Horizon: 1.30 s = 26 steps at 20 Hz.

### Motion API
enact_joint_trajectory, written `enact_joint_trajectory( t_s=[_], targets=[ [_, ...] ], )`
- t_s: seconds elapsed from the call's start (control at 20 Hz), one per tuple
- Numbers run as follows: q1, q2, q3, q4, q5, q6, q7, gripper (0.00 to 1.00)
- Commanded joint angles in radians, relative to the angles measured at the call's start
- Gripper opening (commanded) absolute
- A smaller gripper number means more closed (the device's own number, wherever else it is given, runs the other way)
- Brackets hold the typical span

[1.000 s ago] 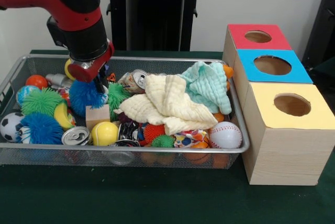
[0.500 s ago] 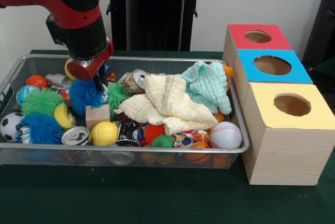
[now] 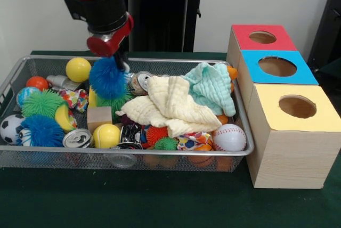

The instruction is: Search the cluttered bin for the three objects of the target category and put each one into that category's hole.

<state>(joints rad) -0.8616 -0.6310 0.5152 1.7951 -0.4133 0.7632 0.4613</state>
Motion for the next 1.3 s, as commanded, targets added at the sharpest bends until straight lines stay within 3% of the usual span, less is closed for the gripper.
enact_joint_trajectory(
  t_s=[0.05,0.4,0.9,1.3],
  targets=[
    [0.027,-0.069,0.145,0.158,0.122,-0.054,0.163,0.0],
    [0.059,-0.056,0.142,0.123,0.131,-0.057,0.143,0.0],
    [0.022,-0.024,0.121,0.096,0.102,-0.053,0.109,0.0],
    [0.029,-0.022,0.031,0.013,0.011,0.031,0.07,0.0]
  ],
)
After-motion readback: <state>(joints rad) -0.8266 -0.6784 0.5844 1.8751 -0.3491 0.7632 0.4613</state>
